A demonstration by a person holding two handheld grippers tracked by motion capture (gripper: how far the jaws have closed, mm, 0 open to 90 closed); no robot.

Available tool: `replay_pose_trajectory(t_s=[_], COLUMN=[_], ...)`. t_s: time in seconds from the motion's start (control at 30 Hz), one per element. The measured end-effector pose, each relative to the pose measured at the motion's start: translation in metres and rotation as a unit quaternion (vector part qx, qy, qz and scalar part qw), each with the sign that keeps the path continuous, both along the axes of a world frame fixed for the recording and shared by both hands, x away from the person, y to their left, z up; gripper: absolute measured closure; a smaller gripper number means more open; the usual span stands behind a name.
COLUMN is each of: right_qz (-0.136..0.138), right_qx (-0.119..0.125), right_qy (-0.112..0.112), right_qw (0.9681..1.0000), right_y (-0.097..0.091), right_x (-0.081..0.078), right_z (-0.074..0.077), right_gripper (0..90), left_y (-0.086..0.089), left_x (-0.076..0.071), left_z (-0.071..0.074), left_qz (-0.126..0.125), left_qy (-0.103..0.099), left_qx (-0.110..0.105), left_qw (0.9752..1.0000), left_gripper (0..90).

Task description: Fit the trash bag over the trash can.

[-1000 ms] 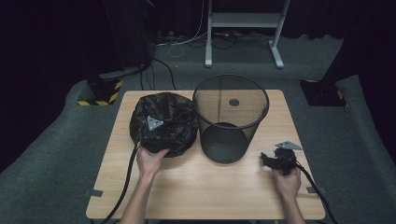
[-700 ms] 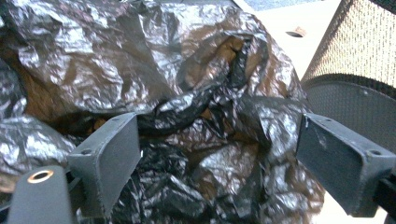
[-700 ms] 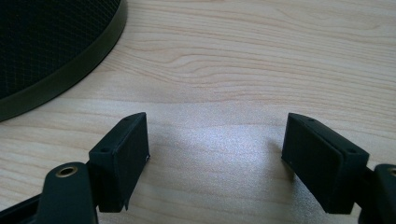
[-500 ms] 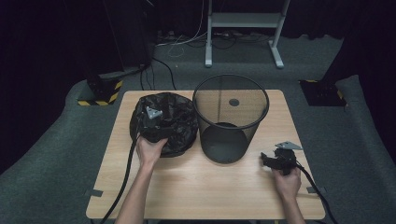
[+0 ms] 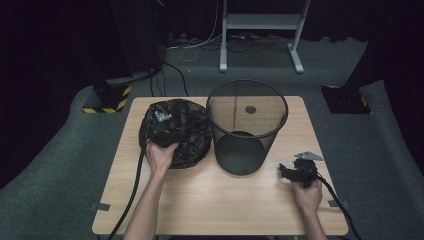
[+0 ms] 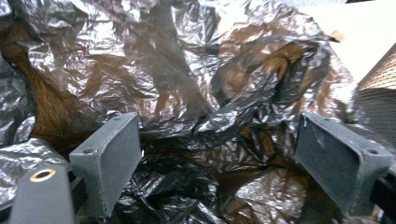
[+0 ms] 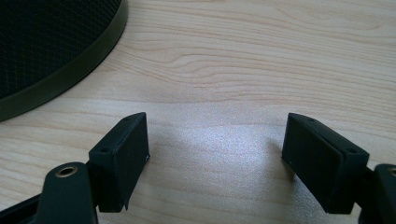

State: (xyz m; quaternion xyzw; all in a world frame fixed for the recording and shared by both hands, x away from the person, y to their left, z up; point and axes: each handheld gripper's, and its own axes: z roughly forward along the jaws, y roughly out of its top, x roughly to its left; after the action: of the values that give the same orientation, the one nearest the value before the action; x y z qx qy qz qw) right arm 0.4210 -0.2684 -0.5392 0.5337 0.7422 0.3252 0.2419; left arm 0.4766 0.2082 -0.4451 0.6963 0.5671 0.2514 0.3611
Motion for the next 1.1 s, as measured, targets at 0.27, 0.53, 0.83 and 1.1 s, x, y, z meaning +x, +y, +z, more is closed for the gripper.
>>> replay_pose_trajectory(t_s=[0.27, 0.53, 0.83, 1.1], right_qz=[0.001, 0.004, 0.005, 0.004], right_qx=[0.0, 0.0, 0.0, 0.0], right_qy=[0.0, 0.001, 0.001, 0.002], right_qw=[1.0, 1.0, 1.0, 1.0], right_y=[0.0, 0.0, 0.0, 0.0], right_x=[0.0, 0.0, 0.0, -0.001], right_z=[0.0, 0.0, 0.0, 0.0], right_gripper=[22.6, 22.1, 22.1, 22.1], left_y=[0.0, -0.002, -0.002, -0.002], left_x=[0.009, 0.016, 0.021, 0.023], left_z=[-0.012, -0.024, -0.044, -0.055], left_qz=[0.006, 0.006, 0.008, 0.005], left_qy=[0.021, 0.035, 0.067, 0.086], left_qx=[0.014, 0.021, 0.03, 0.038], left_qw=[0.9997, 0.9991, 0.9973, 0.9956], left_gripper=[14.7, 14.7, 14.7, 15.3])
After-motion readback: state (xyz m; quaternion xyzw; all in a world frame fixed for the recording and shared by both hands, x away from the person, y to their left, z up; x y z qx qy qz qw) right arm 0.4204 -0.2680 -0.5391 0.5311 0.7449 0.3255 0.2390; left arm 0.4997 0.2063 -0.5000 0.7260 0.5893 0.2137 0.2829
